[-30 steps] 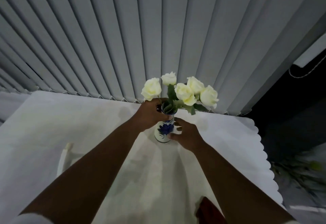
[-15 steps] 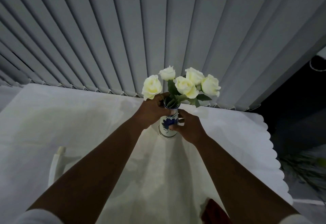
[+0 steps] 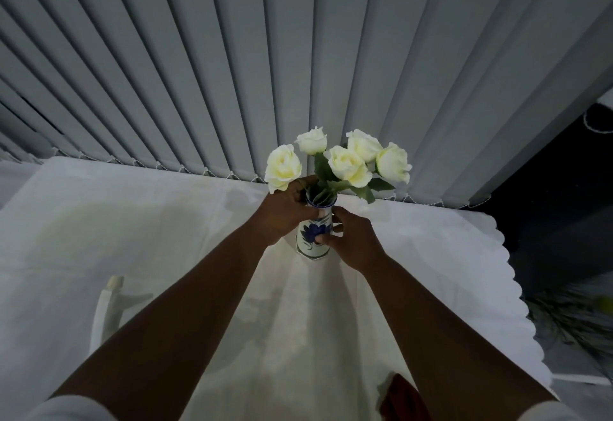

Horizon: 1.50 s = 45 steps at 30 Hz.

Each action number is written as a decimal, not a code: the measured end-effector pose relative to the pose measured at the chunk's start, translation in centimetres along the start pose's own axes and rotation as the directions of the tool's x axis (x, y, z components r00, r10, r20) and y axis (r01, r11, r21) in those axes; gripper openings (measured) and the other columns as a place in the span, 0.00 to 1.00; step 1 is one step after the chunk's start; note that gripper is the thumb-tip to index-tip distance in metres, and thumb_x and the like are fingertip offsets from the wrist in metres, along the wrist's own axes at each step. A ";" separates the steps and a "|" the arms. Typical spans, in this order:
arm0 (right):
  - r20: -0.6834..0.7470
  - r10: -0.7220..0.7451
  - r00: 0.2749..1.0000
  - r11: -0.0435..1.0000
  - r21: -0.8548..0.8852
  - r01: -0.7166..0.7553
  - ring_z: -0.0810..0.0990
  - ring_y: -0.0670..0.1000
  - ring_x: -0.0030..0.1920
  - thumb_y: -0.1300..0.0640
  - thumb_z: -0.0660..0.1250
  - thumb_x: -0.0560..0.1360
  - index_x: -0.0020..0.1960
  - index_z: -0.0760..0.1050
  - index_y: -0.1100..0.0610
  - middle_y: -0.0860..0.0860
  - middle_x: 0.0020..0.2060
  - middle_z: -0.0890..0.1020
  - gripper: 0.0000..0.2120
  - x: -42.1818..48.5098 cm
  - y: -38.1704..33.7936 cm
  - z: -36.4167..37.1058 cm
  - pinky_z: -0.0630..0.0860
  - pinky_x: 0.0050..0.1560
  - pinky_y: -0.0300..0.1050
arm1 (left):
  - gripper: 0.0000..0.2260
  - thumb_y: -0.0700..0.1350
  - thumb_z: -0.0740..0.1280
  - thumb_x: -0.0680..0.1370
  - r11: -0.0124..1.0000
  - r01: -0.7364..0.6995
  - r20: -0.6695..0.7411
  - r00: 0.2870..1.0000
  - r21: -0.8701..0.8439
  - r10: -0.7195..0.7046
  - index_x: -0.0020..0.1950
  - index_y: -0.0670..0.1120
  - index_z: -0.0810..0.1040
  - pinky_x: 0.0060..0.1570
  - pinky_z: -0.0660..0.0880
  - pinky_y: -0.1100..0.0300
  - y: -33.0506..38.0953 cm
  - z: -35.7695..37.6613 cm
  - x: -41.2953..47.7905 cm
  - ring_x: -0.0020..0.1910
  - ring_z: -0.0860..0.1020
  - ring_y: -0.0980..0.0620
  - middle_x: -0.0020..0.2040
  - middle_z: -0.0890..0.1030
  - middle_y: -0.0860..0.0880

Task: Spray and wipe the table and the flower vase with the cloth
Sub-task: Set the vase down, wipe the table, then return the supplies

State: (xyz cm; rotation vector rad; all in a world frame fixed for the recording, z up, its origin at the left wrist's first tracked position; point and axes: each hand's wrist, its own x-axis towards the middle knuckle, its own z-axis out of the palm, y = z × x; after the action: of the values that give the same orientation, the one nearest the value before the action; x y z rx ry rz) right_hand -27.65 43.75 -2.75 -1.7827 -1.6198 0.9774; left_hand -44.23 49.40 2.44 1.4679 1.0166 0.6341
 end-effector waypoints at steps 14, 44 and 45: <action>-0.043 0.072 0.996 0.997 -0.022 -0.073 0.80 0.55 0.62 0.49 0.75 0.73 0.76 0.64 0.54 0.56 0.69 0.76 0.36 -1.5 0.6 0.5 0.78 0.62 0.51 | 0.26 0.40 0.77 0.68 0.999 0.044 -0.118 0.992 0.025 -0.041 0.62 0.57 0.76 0.55 0.74 0.70 -1.2 0.3 -1.3 0.65 0.76 0.51 0.60 0.81 0.58; -0.062 0.105 0.993 0.667 -0.736 -0.116 0.79 0.60 0.59 0.51 0.73 0.71 0.73 0.69 0.50 0.55 0.65 0.78 0.32 -31.6 10.0 2.5 0.80 0.53 0.57 | 0.22 0.40 0.73 0.72 0.930 0.299 -0.604 0.788 0.212 -0.116 0.64 0.48 0.75 0.59 0.75 0.47 -9.7 -9.3 -29.7 0.56 0.79 0.44 0.57 0.82 0.44; -0.052 0.088 0.995 0.658 -0.747 -0.098 0.81 0.61 0.54 0.56 0.75 0.69 0.72 0.71 0.52 0.58 0.62 0.79 0.33 -31.9 10.2 2.6 0.81 0.47 0.58 | 0.19 0.43 0.73 0.72 0.921 0.311 -0.620 0.777 0.233 -0.105 0.63 0.49 0.77 0.56 0.75 0.49 -9.6 -9.4 -29.4 0.54 0.80 0.45 0.55 0.83 0.44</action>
State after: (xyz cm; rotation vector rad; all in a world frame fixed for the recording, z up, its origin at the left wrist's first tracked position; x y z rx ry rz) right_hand -24.13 10.67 -7.30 -2.4034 -2.1316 0.3015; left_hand -68.34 28.02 -0.38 1.4243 1.8361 0.8177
